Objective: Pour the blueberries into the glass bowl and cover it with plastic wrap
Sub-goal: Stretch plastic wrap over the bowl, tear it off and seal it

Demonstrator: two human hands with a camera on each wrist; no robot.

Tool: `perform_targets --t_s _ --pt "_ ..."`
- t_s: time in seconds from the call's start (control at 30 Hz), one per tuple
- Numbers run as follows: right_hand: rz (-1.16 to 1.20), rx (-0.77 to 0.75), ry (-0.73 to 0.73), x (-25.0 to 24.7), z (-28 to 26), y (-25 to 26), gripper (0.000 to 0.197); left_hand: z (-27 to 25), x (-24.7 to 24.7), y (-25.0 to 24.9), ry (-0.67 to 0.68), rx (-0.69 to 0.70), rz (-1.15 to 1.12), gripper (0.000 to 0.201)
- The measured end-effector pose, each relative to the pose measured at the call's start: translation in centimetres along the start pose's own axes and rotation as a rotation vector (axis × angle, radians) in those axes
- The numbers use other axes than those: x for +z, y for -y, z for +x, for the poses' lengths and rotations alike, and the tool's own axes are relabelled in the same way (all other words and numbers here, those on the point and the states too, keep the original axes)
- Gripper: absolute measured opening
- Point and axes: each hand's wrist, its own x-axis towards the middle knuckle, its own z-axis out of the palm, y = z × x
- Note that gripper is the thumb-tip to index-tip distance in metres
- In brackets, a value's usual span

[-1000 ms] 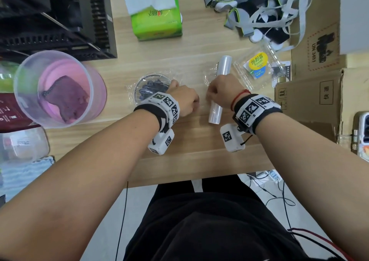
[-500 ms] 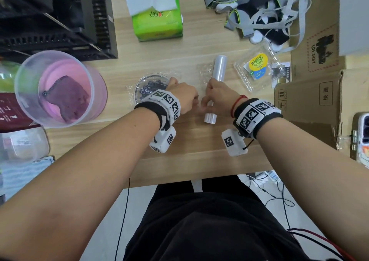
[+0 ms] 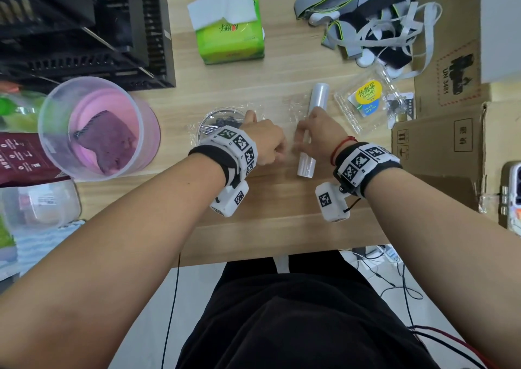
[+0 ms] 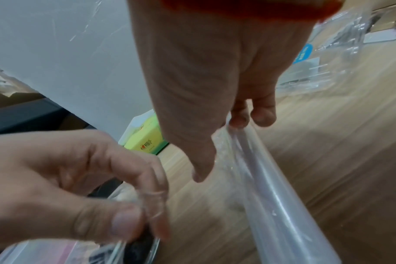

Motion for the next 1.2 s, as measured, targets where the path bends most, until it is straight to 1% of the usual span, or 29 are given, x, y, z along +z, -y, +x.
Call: perform_targets --t_s 0.03,0.1,0.13,0.17,0.27,0.33,0.4,0.47,0.5,0.57,0.6,0.67,0.7,0.73,0.77,0.83,0.87,0.93,1.0,1.07,1.1,1.13,1.2 --pt "0.026 0.055 -0.073 0.0 -0.1 0.0 0.043 0.3 0.4 0.1 0.011 -0.004 0.023 0.02" --pt "0.052 0.187 -0.189 0.0 -0.1 -0.2 0.071 0.7 1.3 0.2 0.017 -0.011 0.056 0.036" --pt "0.064 0.242 -0.201 0.0 -0.2 -0.1 0.08 0.8 1.6 0.2 0.0 -0.007 0.059 0.043" --pt "0.091 0.279 -0.186 0.2 -0.2 -0.1 0.084 0.9 1.8 0.2 -0.024 -0.003 0.052 0.048" --pt "0.193 0.36 -0.125 0.6 -0.2 -0.1 0.083 0.6 1.7 0.2 -0.119 -0.016 -0.008 0.057" --pt "0.24 0.384 -0.136 0.2 -0.3 -0.1 0.083 0.4 1.3 0.5 -0.198 -0.054 -0.082 0.061" --pt "0.368 0.342 -0.177 -0.8 -0.5 0.0 0.081 0.0 0.6 0.8 -0.292 -0.09 -0.219 0.058" --pt "0.551 0.279 -0.214 -2.3 -0.6 0.1 0.075 -0.1 0.0 0.8 -0.386 -0.136 -0.375 0.051" --pt "0.67 0.257 -0.206 -3.1 -0.7 0.2 0.071 -0.1 -0.4 0.8 -0.428 -0.155 -0.467 0.047" --pt "0.891 0.212 -0.137 -4.7 -0.9 0.6 0.066 0.1 -1.0 0.8 -0.502 -0.184 -0.646 0.043" --pt "0.957 0.192 -0.092 -5.4 -1.0 0.9 0.064 0.3 -1.4 0.7 -0.528 -0.191 -0.724 0.044" --pt "1.044 0.161 -0.001 -6.5 -1.1 1.5 0.063 0.7 -2.3 0.6 -0.527 -0.172 -0.919 0.052" --pt "1.087 0.159 0.039 -6.8 -1.1 1.8 0.063 0.8 -2.6 0.4 -0.51 -0.138 -1.032 0.051" --pt "1.126 0.169 0.064 -6.9 -1.1 2.0 0.061 0.8 -2.8 0.0 -0.5 -0.103 -1.12 0.045" --pt "1.161 0.173 0.071 -7.0 -1.1 2.2 0.058 0.8 -3.0 -0.3 -0.513 -0.083 -1.154 0.038" --pt "1.165 0.143 0.061 -6.8 -1.0 2.4 0.056 0.9 -3.0 -0.5 -0.567 -0.094 -1.135 0.028" --pt "1.138 0.106 0.064 -6.8 -1.0 2.4 0.059 1.0 -3.0 -0.4 -0.595 -0.115 -1.136 0.026" --pt "1.052 0.03 0.078 -6.7 -0.9 2.1 0.07 1.1 -3.2 -0.3 -0.611 -0.168 -1.211 0.027" --pt "0.941 -0.008 0.072 -6.9 -1.0 1.8 0.075 1.3 -3.7 -0.1 -0.642 -0.204 -1.272 0.03" --pt "0.901 -0.016 0.06 -7.5 -1.3 1.5 0.071 1.4 -4.2 0.1 -0.687 -0.215 -1.288 0.024" --pt "0.922 -0.006 0.05 -7.7 -1.4 1.5 0.066 1.4 -4.5 0.2 -0.695 -0.22 -1.291 0.024" --pt "0.945 0.008 0.034 -8.0 -1.5 1.4 0.06 1.4 -4.8 0.2 -0.69 -0.225 -1.291 0.025" --pt "0.951 0.032 -0.002 -8.4 -1.5 1.2 0.055 1.5 -5.1 0.2 -0.656 -0.238 -1.272 0.026"
